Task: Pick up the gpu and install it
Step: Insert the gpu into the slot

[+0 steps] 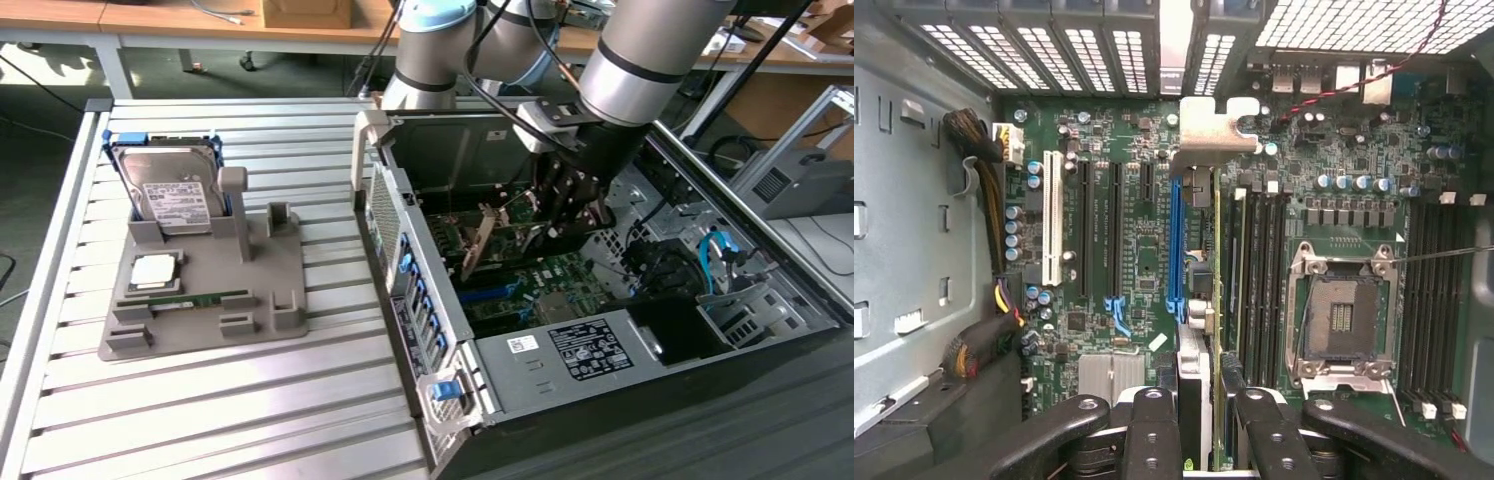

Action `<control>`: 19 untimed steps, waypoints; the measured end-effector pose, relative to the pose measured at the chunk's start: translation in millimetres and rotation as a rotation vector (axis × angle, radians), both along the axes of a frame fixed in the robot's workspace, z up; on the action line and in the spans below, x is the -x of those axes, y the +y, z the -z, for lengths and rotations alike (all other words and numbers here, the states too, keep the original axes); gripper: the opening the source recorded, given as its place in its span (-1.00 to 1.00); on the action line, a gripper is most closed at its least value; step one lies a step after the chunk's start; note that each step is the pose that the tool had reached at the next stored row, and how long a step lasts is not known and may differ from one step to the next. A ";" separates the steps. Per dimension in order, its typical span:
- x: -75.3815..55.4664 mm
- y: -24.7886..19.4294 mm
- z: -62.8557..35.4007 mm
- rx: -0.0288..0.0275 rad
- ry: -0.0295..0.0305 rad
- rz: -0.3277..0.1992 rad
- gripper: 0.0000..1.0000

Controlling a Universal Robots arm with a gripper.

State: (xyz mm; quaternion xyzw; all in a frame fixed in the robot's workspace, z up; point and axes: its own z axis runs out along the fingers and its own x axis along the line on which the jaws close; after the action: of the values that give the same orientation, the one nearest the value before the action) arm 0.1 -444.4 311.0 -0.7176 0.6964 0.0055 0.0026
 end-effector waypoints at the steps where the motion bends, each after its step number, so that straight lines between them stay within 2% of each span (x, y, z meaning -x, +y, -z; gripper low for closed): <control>1: 0.1 -0.1 0.0 0.0000 0.0000 0.000 -0.47; 3: 4.7 -4.4 1.4 -0.0001 0.0000 0.000 -0.47; 19: 7.7 -8.3 2.3 0.0000 0.0000 0.000 -0.47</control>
State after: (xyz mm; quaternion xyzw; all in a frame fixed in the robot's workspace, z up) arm -7.6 -452.8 308.8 -0.7177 0.6963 0.0055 0.0026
